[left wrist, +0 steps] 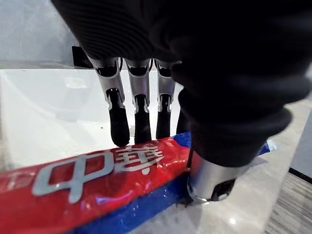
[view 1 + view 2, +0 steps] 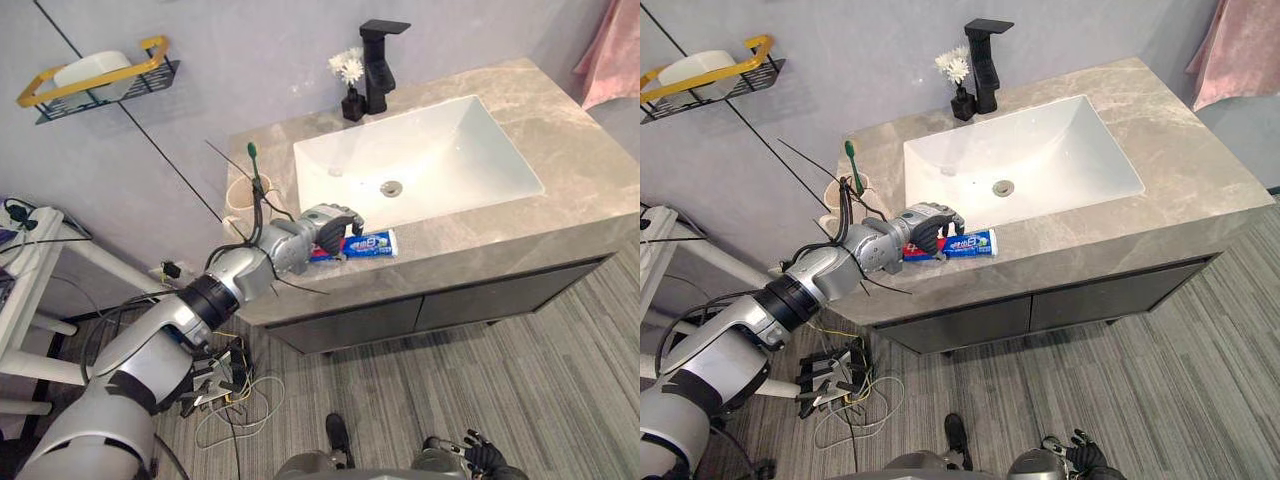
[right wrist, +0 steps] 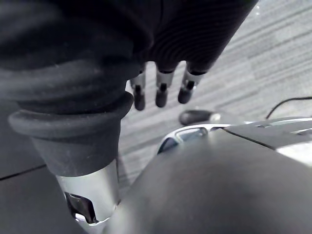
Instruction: Organize washtable
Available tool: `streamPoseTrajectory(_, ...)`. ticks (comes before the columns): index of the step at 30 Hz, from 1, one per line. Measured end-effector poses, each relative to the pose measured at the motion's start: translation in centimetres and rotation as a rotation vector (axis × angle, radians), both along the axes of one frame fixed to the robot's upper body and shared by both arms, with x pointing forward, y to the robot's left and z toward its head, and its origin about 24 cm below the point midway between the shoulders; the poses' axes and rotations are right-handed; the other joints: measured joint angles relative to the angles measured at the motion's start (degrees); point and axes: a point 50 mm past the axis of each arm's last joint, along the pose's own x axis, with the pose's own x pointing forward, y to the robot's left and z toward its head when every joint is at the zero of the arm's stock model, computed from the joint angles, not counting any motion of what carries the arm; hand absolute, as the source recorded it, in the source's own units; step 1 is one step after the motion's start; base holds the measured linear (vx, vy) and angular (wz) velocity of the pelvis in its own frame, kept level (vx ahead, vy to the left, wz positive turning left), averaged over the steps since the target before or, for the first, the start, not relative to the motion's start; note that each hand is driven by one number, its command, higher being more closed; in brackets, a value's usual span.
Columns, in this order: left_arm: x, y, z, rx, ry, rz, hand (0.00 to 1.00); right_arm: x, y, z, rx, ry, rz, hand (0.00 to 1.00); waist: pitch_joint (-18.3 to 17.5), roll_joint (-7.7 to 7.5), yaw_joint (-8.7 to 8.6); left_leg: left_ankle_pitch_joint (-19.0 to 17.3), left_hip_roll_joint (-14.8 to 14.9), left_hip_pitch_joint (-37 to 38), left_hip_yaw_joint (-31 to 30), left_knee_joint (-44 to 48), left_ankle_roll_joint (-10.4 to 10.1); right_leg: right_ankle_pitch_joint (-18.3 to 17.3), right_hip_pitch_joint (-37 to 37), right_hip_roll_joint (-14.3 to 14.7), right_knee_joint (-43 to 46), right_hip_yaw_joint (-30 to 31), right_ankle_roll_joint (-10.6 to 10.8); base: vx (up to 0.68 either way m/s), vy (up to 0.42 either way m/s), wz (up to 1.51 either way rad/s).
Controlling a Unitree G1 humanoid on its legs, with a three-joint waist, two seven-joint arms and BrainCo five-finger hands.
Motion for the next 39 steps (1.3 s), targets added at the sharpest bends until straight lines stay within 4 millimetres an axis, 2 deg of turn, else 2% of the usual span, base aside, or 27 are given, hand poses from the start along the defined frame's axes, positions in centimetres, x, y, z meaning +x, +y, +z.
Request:
streamPoseTrajectory(9, 0.1, 0.1, 0.0, 0.000, 0.000, 0.003, 1.00, 0.2, 0.1, 0.0, -0.002, -0.003, 0.011, 0.00, 0.41, -0.58, -0.26, -0.09, -0.11, 0.20, -0.01, -0.01, -0.14, -0.01, 0.41, -0.06, -0.54, -0.09, 0.04, 0.00, -0.002, 0.00)
streamPoseTrajectory(17, 0.0, 0.1, -0.3, 0.003, 0.014, 0.009, 1.00, 0.6, 0.4, 0.0, 0.001, -0.005, 0.042, 0.00, 0.95, -1.31, -1.36, -0.10, -0.15, 0.92, -0.26, -0.02, -0.15, 0.03, 1.29, -0.10, -0.54, -0.50, 0.12, -0.01, -0.001, 0.02)
streamPoseTrajectory(21, -0.3, -0.9, -0.3, -0.050, 0.042, -0.014, 1.00, 0.8, 0.5, 0.0, 0.002, -0.004, 0.050, 0.00, 0.97, -1.38, -1.36, -0.09, -0.27, 0.85, -0.47, -0.02, -0.13, 0.01, 1.46, -0.14, -0.50, -0.88, 0.16, -0.01, 0.002, 0.05)
streamPoseTrajectory(25, -2.4, -3.7, -0.5, -0.182, 0.114, -0.127, 1.00, 0.7, 0.5, 0.0, 0.004, -0.001, 0.047, 0.00, 0.92, -1.30, -1.21, -0.06, -0.36, 0.57, -0.65, 0.00, -0.10, 0.01, 1.43, -0.22, -0.33, -0.84, 0.15, 0.00, 0.000, 0.01)
streamPoseTrajectory(26, -3.6, -5.2, -0.4, -0.252, 0.169, -0.200, 1.00, 0.8, 0.5, 0.0, 0.005, -0.002, 0.044, 0.00, 0.85, -1.21, -1.01, -0.03, -0.36, 0.39, -0.79, 0.02, -0.09, 0.00, 1.32, -0.21, -0.14, -0.89, 0.15, 0.00, 0.000, 0.00)
streamPoseTrajectory(29, -5.9, -7.5, 1.0, -0.384, 0.234, -0.343, 1.00, 0.8, 0.5, -0.1, 0.010, -0.002, 0.032, 0.00, 0.62, -0.86, -0.93, 0.06, -0.32, 0.46, -1.05, 0.29, 0.01, -0.03, 1.27, -0.19, 0.43, -0.98, 0.09, 0.00, -0.001, 0.01)
streamPoseTrajectory(32, -7.1, -8.1, 2.3, -0.487, 0.284, -0.424, 1.00, 0.4, 0.3, -0.1, 0.014, 0.007, 0.006, 0.00, 0.00, -0.28, 0.03, 0.10, -0.26, 0.46, -1.21, 0.25, 0.06, -0.07, 1.23, -0.12, 0.58, -1.03, 0.04, -0.01, 0.000, 0.02)
streamPoseTrajectory(34, -7.7, -7.8, 3.2, -0.555, 0.332, -0.467, 1.00, 0.2, 0.0, -0.1, 0.014, 0.011, -0.007, 0.00, -1.20, 0.27, 0.39, 0.18, -0.24, 0.39, -1.85, 0.00, 0.18, -0.58, 1.13, -0.15, 1.44, -1.62, -0.01, -0.05, 0.000, 0.14)
streamPoseTrajectory(39, -7.7, -7.0, 3.5, -0.596, 0.374, -0.466, 1.00, 0.4, 0.0, -0.1, 0.027, -0.005, -0.037, 0.00, -3.93, -0.24, 1.62, 0.20, -0.07, 0.29, -1.84, -0.02, 0.21, -0.97, 0.26, -0.23, 2.55, -1.55, -0.04, -0.05, 0.007, 0.01)
